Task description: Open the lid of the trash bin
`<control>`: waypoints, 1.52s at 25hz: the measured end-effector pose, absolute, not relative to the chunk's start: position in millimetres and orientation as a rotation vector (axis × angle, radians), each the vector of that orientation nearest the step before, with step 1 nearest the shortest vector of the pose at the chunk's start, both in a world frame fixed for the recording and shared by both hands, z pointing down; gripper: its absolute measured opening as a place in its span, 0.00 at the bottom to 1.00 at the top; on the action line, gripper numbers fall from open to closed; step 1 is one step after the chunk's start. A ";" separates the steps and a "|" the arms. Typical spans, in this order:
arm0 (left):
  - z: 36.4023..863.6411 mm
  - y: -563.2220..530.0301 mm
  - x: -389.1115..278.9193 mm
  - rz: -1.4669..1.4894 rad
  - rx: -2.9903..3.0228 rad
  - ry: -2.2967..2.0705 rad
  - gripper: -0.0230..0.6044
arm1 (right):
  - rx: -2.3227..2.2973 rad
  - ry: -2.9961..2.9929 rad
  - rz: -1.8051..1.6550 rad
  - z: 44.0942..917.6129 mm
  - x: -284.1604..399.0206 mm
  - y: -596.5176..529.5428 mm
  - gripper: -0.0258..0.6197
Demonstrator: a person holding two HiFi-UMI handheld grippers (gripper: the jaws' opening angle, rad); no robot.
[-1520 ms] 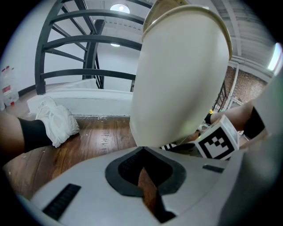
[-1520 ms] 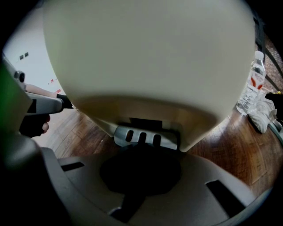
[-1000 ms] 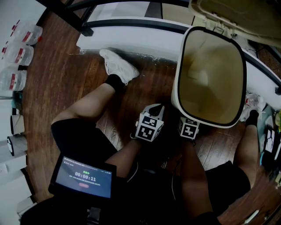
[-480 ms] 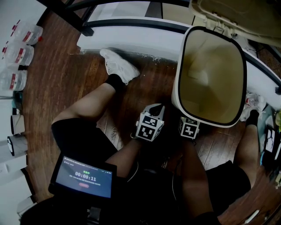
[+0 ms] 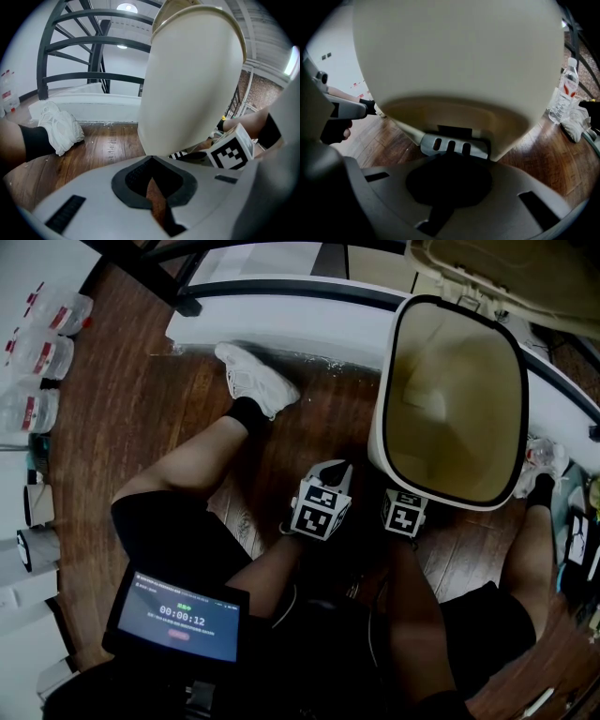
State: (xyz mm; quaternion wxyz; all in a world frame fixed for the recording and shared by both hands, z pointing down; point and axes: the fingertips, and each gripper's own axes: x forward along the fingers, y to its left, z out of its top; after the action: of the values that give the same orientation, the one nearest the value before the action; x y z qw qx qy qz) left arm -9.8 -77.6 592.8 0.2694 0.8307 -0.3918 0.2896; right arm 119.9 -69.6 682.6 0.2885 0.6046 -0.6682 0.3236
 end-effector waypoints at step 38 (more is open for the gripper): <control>589.9 -75.1 -4.9 0.768 2.236 -1.053 0.03 | 1.648 -1.795 0.872 670.5 118.2 -70.9 0.05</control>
State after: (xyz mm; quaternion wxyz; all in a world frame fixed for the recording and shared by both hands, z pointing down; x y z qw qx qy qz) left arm -4.9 -75.1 589.9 0.2734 0.8311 -0.3913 0.2854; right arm 118.2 -70.9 670.5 0.2733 0.6124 -0.6673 0.3240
